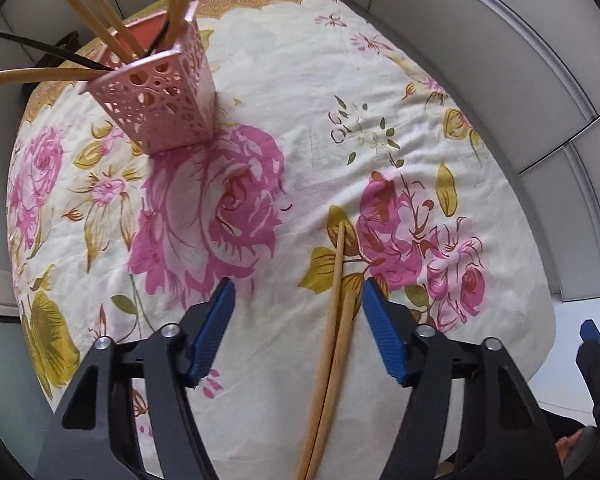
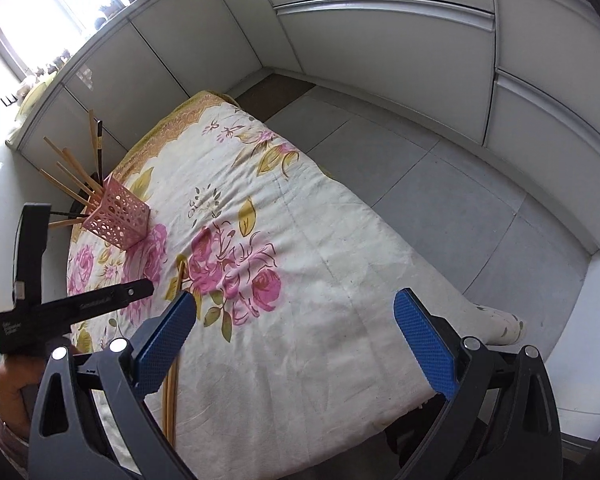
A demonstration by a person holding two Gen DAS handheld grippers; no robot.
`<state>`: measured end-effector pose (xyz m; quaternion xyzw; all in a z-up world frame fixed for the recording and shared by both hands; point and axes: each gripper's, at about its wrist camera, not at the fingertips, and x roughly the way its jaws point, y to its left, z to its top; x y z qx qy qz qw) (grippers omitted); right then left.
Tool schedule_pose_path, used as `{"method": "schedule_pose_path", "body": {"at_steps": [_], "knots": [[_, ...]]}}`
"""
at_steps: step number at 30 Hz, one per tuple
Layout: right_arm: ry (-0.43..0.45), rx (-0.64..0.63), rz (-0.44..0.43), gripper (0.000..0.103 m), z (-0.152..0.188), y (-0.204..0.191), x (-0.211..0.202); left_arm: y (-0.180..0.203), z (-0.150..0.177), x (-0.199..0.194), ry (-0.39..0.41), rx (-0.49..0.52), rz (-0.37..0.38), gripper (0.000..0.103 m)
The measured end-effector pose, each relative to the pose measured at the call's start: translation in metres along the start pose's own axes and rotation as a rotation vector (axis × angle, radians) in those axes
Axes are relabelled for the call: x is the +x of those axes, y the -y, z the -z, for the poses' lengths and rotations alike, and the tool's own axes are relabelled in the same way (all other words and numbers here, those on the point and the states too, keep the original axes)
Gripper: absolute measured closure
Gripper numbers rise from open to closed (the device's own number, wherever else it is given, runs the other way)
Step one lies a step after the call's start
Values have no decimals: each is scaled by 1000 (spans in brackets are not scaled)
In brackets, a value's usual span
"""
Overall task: Organize utensils
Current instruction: 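Lower the left gripper to the pile and close on a chopstick while the right gripper approaches the pile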
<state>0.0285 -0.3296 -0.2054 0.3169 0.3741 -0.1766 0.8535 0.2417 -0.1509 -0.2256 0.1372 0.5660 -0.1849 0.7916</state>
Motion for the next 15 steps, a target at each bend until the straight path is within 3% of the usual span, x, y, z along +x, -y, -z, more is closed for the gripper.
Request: {"method": "schedule_pose_path", "body": {"at_steps": [2,9,11,15], "knots": [[-15,-1,-4,7,-1,3,3,5,-6,13,-31,5,-14,57],[-48,21,-23,7,-3,8,8,15,-20,28,-46,-15,20,63],[-52,22,-26,7,-3,8,10,19,-23,34,-65,-6,18,77],[-62,19,-28,7,-2,5,12,24,-28,43,-72,2,-5,87]]}}
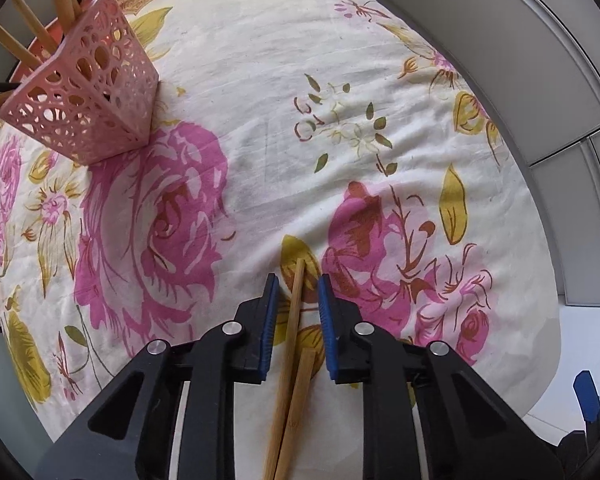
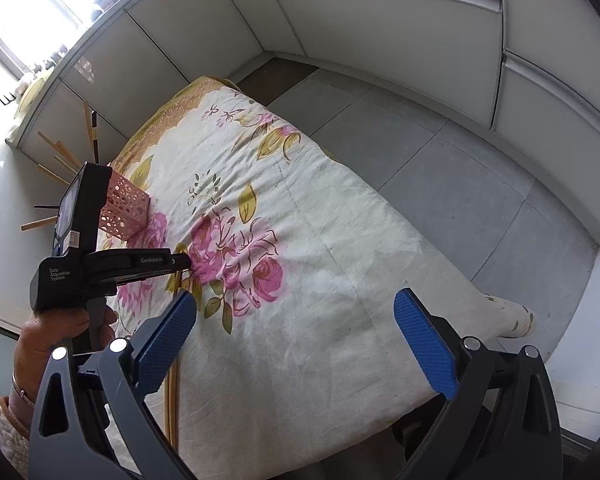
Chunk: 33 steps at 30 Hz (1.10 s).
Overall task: Organize utensils
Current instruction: 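Lower the left gripper to the pile and close on a chopstick while the right gripper approaches the pile, then close the right gripper on the last chopstick while the left gripper lifts its chopstick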
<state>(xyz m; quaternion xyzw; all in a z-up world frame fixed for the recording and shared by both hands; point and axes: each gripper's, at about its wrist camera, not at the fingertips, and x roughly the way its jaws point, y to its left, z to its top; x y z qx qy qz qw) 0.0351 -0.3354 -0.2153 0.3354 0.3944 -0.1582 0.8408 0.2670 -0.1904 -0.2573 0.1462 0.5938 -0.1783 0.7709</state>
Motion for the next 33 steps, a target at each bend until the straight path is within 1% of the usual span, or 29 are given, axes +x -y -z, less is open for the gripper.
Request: {"method": "schedule_pose_path", "body": {"at_steps": [1,2,3,7,10,14,17,20,21,22,24,25,26,27,33], "knots": [[-1,-3,2,7,0,-1,0,1,-1,0,5,6,-4,90],[-3,-5,2,7,0,-2,1,2,-1,0,10,17,-7,97],[-7,-7,1,7,1,-3,2,4,-6,1,16,29,-13,99],[-27,-10,-9,7,1,-9,6,-2,-1,-1,53,35,-19,100],[-49,-28,-13,7,1,-19,12,-18,14,-7,86,3,9,100],[-112,-71,-17,7,2,-43,26,-51,39,-28,142,-54,59,100],[-154,-146,-3,7,7,-77,39,-80,63,-48,199,-109,81,100],[-208,-185,18,8,14,-107,58,-95,85,-69,244,-155,89,100],[-228,-186,28,13,15,-115,67,-103,91,-76,261,-167,93,100],[-245,-190,58,18,17,-123,76,-109,95,-83,276,-175,96,100],[-283,-212,123,45,19,-138,94,-119,101,-96,312,-180,94,100],[-307,-228,156,49,20,-145,103,-124,104,-102,329,-183,98,100],[-333,-241,182,57,22,-151,112,-128,106,-106,341,-185,100,100],[-349,-246,202,60,23,-154,120,-132,108,-110,355,-189,102,99],[-356,-220,245,58,22,-176,139,-151,117,-124,394,-210,125,99]]}}
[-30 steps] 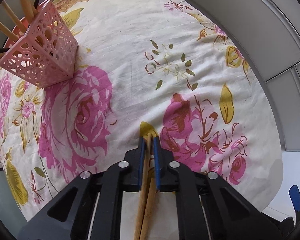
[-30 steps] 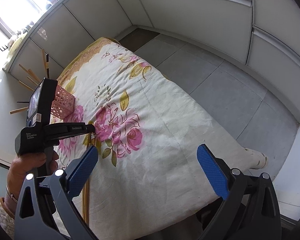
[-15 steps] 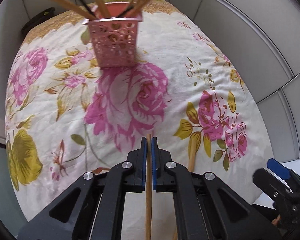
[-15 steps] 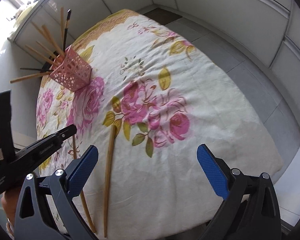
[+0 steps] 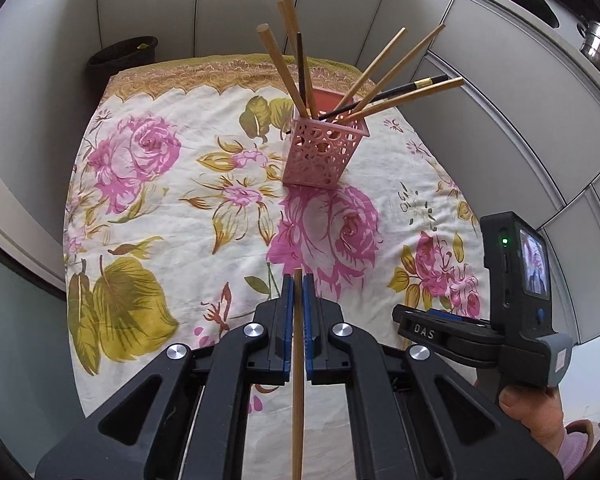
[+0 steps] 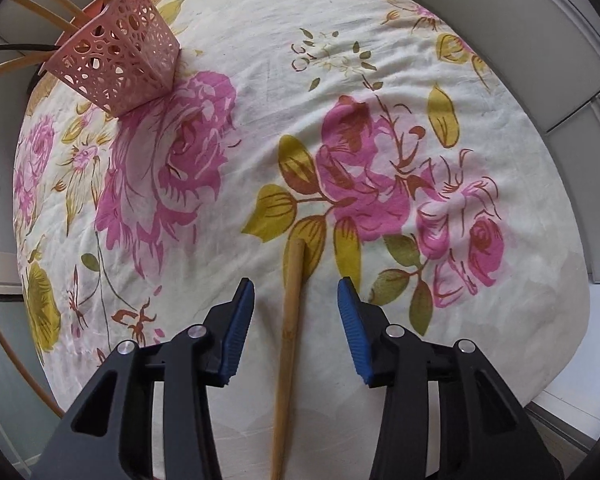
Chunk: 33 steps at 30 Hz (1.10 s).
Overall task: Organize utensils
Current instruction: 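Close the right gripper on the last chopstick while the left gripper lifts its chopstick, then carry the left gripper's chopstick upright over the pink cup while the right gripper carries its chopstick there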
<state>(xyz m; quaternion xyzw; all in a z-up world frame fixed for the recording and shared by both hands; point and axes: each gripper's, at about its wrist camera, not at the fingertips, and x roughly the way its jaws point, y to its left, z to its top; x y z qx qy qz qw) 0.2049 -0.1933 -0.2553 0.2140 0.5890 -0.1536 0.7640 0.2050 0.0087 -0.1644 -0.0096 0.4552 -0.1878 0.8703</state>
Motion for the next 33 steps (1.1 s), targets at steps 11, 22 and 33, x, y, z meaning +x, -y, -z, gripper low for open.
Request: {"method": "schedule_pose_path", "body": {"at_steps": [11,22,33], "knots": [[142,-19,-65,95,15,4,-11,6,-4,-34,105,-1,29,99],[492,-142,-220,95,66,49,-142,30,-5,-90,301,2,75,99],[598,-150,-319,95,50,75,-229,75,-60,-149,477,75,38,99]]}}
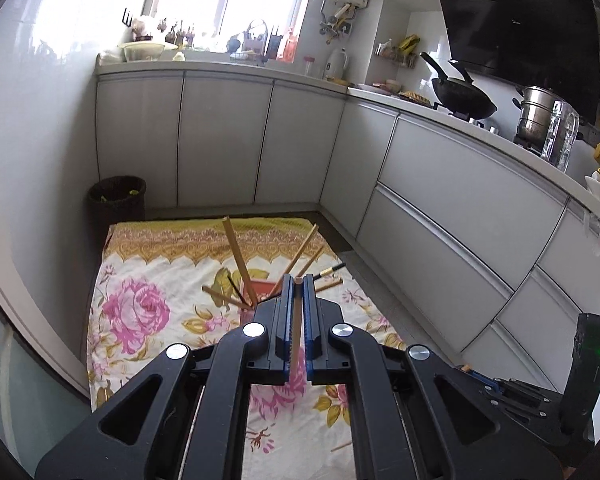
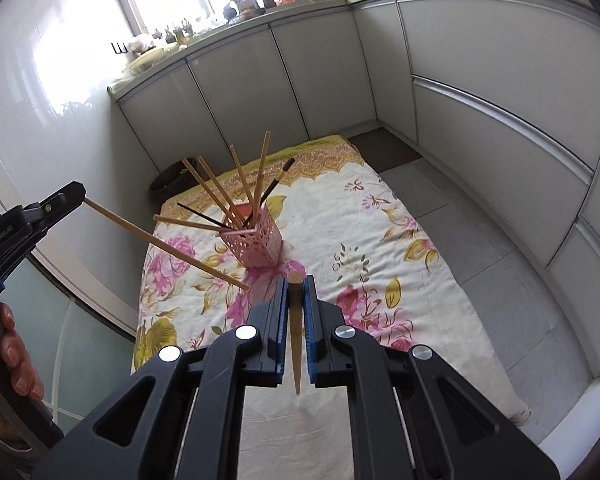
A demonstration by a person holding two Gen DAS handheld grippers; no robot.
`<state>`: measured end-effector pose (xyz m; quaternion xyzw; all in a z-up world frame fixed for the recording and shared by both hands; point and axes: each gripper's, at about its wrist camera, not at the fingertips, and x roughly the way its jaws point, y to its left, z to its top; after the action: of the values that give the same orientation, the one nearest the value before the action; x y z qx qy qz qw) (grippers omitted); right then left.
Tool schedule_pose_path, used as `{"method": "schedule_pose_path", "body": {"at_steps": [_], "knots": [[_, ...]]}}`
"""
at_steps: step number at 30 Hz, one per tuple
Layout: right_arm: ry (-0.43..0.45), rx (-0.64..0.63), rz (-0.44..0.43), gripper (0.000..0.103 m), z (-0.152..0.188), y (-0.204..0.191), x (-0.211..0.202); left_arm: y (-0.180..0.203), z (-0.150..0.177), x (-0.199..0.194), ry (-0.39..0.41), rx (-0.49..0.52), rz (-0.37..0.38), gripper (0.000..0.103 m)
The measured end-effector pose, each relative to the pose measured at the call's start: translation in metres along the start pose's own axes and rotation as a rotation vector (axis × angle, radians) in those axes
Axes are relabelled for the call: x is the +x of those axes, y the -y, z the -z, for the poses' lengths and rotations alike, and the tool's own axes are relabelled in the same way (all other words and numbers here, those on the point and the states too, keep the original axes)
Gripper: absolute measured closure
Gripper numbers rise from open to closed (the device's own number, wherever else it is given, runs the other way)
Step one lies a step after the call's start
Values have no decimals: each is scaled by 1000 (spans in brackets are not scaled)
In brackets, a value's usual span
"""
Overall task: Organize utensils
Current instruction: 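Carry the left gripper's chopstick upright over the pink cup while the right gripper carries its chopstick there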
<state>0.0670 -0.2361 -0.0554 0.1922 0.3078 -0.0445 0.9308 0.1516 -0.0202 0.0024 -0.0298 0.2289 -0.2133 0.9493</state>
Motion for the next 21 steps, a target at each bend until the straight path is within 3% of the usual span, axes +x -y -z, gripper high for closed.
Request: {"method": "schedule_pose_path", "body": {"at_steps": [11,21], "knots": [[94,17,-78,95,-77,-1,-38,20,-74,24,70,61,-74,99],[160,-53,-86,95,-138,-34,-36,16,-94,68,74,46,-101,100]]}}
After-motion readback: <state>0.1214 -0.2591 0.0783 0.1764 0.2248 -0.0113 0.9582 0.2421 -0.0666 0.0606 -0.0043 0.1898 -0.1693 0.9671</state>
